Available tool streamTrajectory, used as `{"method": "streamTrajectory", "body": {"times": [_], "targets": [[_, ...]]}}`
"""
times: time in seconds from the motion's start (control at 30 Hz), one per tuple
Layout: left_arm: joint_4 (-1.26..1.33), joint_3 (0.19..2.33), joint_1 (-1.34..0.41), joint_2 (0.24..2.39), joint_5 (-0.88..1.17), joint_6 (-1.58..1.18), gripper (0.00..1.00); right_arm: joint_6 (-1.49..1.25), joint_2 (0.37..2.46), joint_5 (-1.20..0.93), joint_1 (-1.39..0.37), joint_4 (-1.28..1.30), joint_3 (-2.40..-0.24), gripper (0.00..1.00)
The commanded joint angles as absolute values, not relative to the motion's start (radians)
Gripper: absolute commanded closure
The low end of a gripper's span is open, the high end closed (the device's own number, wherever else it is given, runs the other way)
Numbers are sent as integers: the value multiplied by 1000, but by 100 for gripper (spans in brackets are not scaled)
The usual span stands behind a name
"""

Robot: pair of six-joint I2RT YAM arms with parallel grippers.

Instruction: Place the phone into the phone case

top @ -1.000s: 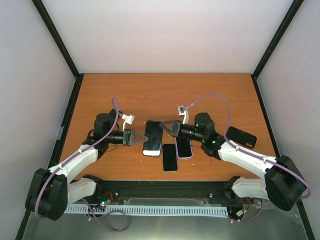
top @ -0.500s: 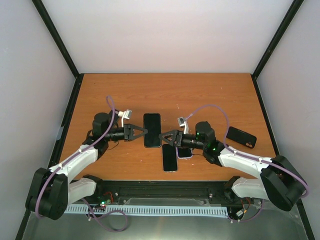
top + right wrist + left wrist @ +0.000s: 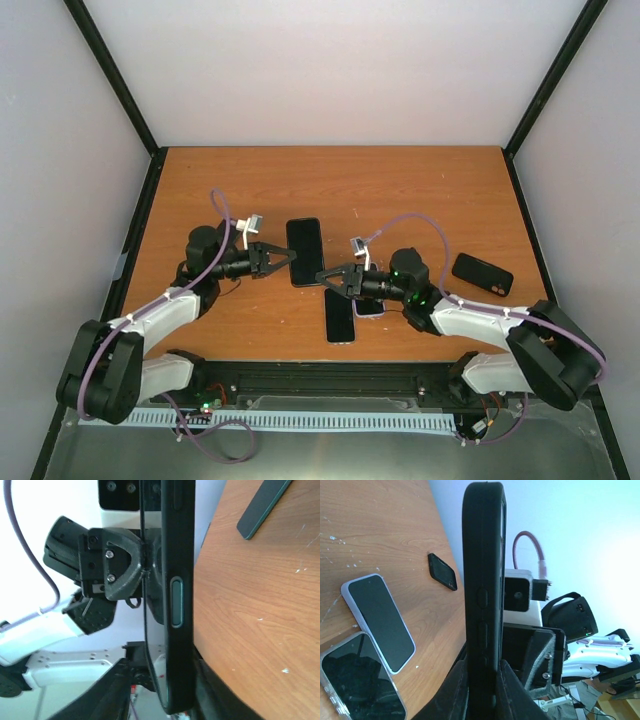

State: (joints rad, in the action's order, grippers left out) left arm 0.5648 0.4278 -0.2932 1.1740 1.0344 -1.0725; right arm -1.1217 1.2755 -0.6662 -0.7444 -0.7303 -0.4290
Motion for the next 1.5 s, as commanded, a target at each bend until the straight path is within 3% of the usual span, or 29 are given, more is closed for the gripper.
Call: {"method": "streamTrajectory", "body": {"times": [0.0,0.17,0.47,0.67,0.93,1.2,1.47], "targets": [[659,429,-292,1186,1029,-1077,100,-1165,1287,-660,-750,-835,-410,73],[547,452,-291,1196,981,-977,100,-1226,1308,-663,-749,-895,-391,95],[466,467,-293,1237,958,-906,97,-1209,1293,-612,-750,-793,-391,97],[323,505,-292,1251,902,-871,63,-1141,1299,-572,-749,-694,-415,97],[48,566,-291,1185,667,-788,3,-1034,1370,-503,-731,-529,-499,97],[-196,641,-290,1141,472,-719,1,-997,1510,-502,-680,-449,-609,97],[-200,630,-288,1132,464,-702,1,-1002,1655,-497,-619,-446,-675,97]]}}
